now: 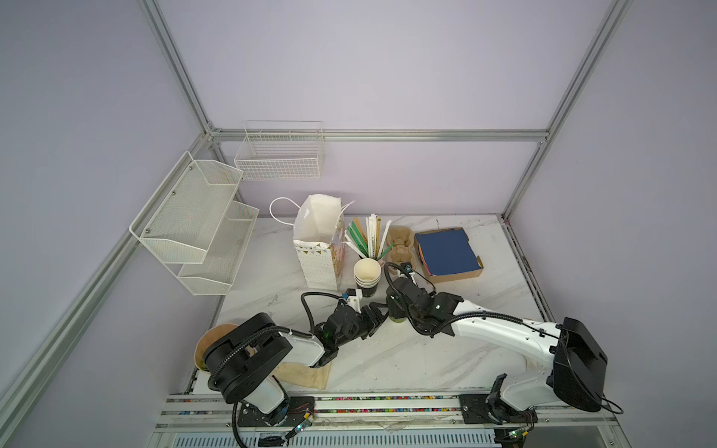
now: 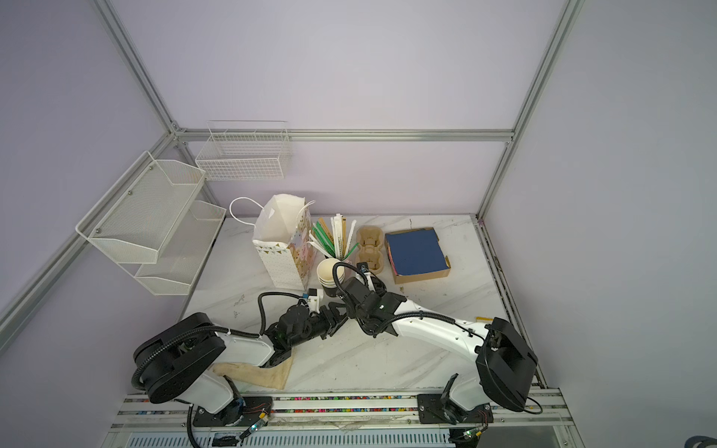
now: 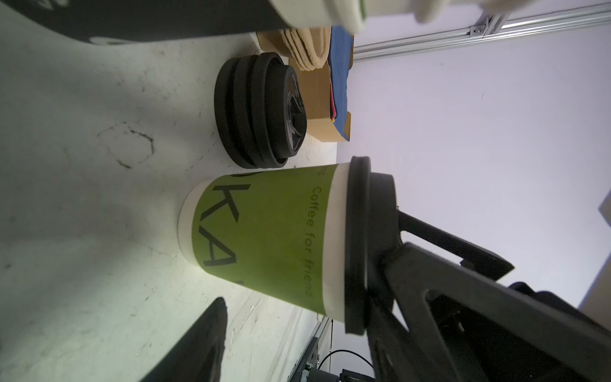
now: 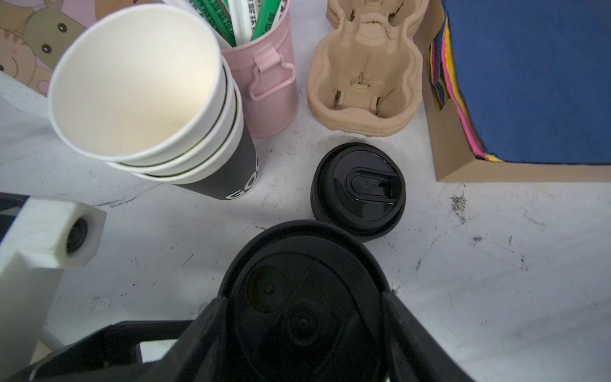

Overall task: Pack a coffee takeout order
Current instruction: Close the lid on the coffee cup.

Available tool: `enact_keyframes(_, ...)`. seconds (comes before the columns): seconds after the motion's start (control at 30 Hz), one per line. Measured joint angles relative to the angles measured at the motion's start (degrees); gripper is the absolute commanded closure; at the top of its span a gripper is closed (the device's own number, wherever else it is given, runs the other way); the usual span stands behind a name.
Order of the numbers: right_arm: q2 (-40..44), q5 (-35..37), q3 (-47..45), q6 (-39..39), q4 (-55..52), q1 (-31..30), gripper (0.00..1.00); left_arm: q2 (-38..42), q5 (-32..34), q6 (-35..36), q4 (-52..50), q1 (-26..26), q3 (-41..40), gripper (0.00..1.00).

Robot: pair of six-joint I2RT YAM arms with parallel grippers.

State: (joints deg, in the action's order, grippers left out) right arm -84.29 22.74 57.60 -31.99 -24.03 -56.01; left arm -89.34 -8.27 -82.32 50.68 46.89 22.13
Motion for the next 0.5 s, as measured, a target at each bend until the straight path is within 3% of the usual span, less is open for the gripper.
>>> enact_keyframes(0.27, -0.1, 0.5, -0.1, 0.0, 0.1, 0.0, 0.37, -2.8, -0.5, -1.4, 5.6, 0.0, 0.0, 0.53)
enact_keyframes(0.5, -0.1, 0.5, -0.1, 0.1, 0.1, -0.1, 0.37, -4.3, -0.2, -2.6, 9.7, 0.4, -1.5, 0.48)
